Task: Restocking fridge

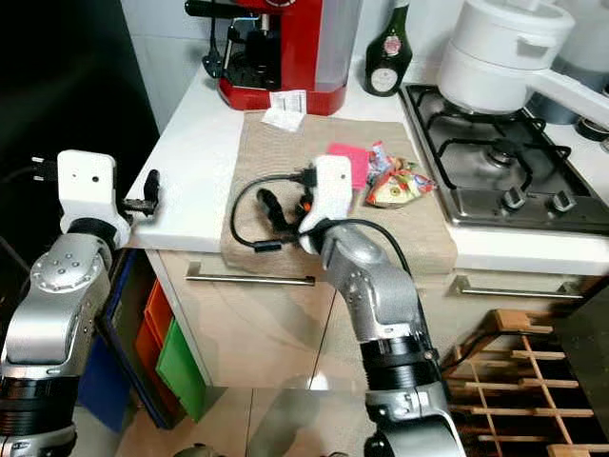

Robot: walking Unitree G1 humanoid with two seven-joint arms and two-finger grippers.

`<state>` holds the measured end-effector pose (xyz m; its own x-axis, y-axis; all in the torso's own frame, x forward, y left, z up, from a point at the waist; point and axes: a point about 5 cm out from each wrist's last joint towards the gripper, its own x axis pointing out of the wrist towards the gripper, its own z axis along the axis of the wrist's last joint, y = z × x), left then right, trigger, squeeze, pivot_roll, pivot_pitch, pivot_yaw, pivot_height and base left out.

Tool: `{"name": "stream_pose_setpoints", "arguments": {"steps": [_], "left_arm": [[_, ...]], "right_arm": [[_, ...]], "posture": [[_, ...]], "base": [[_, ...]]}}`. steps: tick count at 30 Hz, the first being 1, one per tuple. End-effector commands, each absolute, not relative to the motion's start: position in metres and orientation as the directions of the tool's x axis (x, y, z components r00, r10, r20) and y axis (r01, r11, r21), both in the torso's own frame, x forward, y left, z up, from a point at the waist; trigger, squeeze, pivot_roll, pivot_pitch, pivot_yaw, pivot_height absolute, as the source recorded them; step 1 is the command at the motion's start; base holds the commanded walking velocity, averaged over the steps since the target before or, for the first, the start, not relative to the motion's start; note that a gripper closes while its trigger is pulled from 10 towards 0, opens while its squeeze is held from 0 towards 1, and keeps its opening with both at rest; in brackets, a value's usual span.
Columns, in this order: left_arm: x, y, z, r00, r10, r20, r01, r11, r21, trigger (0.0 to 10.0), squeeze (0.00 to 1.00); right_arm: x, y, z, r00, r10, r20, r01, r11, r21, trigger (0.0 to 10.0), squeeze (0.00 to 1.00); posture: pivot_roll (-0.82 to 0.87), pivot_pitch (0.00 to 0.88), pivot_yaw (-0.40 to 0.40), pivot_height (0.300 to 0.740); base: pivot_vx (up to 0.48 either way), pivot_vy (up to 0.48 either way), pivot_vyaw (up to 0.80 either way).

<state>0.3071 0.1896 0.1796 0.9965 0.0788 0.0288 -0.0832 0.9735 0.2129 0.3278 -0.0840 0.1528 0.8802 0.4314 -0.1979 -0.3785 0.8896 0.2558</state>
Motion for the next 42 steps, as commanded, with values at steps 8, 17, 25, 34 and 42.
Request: {"name": "stream_pose_setpoints", "arguments": {"steps": [8, 17, 25, 34, 42], "left_arm": [[0.305, 0.185, 0.18, 0.998, 0.056, 0.023, -0.06, 0.977, 0.206, 10.0, 0.0], [0.305, 0.185, 0.179, 0.998, 0.056, 0.021, -0.06, 0.976, 0.211, 10.0, 0.0], [0.307, 0.157, 0.18, 0.996, -0.052, 0.076, 0.045, 0.995, 0.091, 10.0, 0.0], [0.304, 0.139, 0.174, 0.927, -0.362, 0.095, 0.363, 0.932, 0.012, 10.0, 0.0], [0.303, 0.141, 0.17, 0.921, -0.377, 0.097, 0.377, 0.926, 0.018, 10.0, 0.0]], "right_arm": [[0.326, -0.104, 0.163, 0.927, 0.345, -0.146, -0.326, 0.935, 0.138, 10.0, 0.0], [0.313, -0.095, 0.221, 0.911, 0.386, 0.148, -0.403, 0.908, 0.116, 10.0, 0.0], [0.327, -0.126, 0.22, 0.951, 0.274, 0.143, -0.287, 0.955, 0.077, 10.0, 0.0], [0.327, -0.154, 0.188, 0.961, 0.277, -0.009, -0.275, 0.959, 0.073, 10.0, 0.0], [0.33, -0.166, 0.182, 0.953, 0.299, -0.043, -0.296, 0.953, 0.061, 10.0, 0.0]], "posture": [[0.09, 0.0, -0.016, 0.74], [0.08, 0.0, -0.01, 0.74], [0.08, 0.0, -0.013, 0.74], [0.08, 0.0, -0.028, 0.74], [0.08, 0.0, -0.03, 0.74]], "base": [[0.0, 0.0, 0.0], [0.0, 0.0, 0.0], [0.0, 0.0, 0.0], [0.0, 0.0, 0.0], [0.0, 0.0, 0.0]]}}
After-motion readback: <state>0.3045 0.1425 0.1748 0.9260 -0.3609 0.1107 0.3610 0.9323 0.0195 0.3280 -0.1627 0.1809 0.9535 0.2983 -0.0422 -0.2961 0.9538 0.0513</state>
